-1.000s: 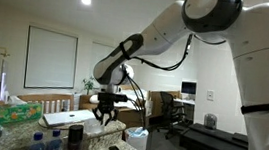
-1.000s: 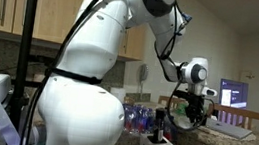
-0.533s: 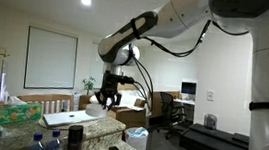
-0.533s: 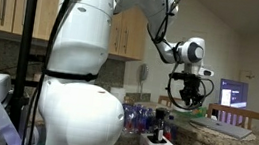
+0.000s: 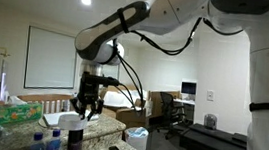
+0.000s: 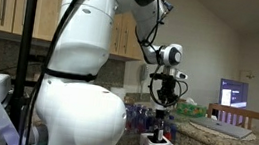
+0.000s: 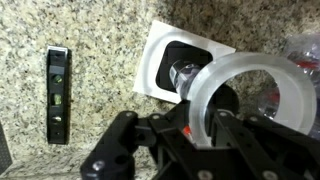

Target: Stack the objects to the right of the box on top of the box

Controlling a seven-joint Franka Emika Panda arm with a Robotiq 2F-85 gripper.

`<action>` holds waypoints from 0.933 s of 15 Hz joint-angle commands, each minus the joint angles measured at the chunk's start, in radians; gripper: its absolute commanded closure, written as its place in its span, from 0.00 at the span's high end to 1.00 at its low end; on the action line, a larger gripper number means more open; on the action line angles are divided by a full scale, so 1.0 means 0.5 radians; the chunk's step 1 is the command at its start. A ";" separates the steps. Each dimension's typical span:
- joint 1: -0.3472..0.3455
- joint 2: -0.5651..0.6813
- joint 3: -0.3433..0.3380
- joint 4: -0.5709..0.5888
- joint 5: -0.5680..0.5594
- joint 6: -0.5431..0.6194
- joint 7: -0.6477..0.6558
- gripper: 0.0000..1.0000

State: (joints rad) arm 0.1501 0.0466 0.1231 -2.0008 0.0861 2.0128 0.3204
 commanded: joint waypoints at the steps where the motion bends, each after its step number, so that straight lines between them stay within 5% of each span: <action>1: 0.024 0.080 0.032 0.076 0.036 -0.099 0.093 0.04; 14: 0.012 -0.035 -0.005 0.031 0.032 -0.083 0.259 0.04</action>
State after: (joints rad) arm 0.1603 0.0717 0.1175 -1.9689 0.0880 1.9834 0.4295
